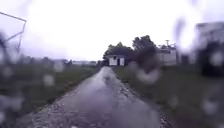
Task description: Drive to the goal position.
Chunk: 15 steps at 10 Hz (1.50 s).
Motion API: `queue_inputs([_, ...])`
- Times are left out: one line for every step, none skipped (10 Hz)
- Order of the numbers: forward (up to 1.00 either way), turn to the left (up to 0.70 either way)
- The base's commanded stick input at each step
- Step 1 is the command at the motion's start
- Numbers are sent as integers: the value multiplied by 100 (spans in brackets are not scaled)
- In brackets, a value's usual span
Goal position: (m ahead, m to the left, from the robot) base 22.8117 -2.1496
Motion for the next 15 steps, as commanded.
queue_inputs([69, 0])
queue_inputs([70, 0])
queue_inputs([69, 0])
queue_inputs([70, 0])
queue_inputs([69, 0])
queue_inputs([67, 0])
queue_inputs([67, 0])
queue_inputs([67, 0])
queue_inputs([67, 0])
queue_inputs([67, 0])
queue_inputs([67, 0])
queue_inputs([67, 0])
queue_inputs([67, -4])
queue_inputs([67, -10])
queue_inputs([67, -4])
